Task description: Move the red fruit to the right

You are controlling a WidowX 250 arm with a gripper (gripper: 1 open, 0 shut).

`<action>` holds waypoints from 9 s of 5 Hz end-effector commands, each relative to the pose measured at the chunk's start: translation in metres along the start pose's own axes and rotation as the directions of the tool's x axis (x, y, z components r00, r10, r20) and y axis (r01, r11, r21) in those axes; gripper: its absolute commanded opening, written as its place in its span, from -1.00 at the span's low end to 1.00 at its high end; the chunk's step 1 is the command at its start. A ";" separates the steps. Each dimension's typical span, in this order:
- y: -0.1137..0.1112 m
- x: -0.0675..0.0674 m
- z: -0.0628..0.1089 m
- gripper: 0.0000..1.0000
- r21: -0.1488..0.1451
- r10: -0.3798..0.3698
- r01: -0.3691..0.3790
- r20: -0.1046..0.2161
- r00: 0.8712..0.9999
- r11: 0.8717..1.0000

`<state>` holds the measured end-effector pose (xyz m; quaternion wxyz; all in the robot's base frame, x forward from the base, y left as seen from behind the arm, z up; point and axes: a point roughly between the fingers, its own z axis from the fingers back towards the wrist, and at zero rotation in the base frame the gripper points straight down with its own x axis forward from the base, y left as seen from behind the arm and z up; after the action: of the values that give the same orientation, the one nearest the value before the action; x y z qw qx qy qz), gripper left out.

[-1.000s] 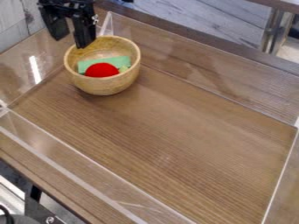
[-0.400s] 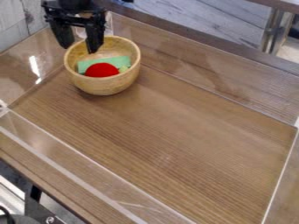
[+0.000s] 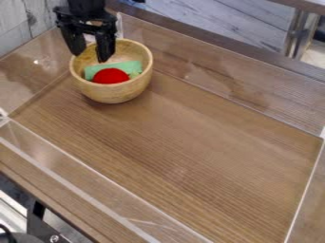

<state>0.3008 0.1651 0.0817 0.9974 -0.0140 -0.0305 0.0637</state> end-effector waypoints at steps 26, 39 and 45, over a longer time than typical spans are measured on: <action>-0.227 0.045 0.006 1.00 -0.046 0.087 -0.085 0.052 0.995 0.995; -0.031 -0.010 0.033 1.00 -0.081 -0.203 0.202 -0.006 0.979 0.976; -0.037 0.000 0.039 1.00 -0.084 -0.048 0.049 0.022 0.999 0.995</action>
<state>0.2972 0.1246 0.1082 0.9970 -0.0650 -0.0203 0.0371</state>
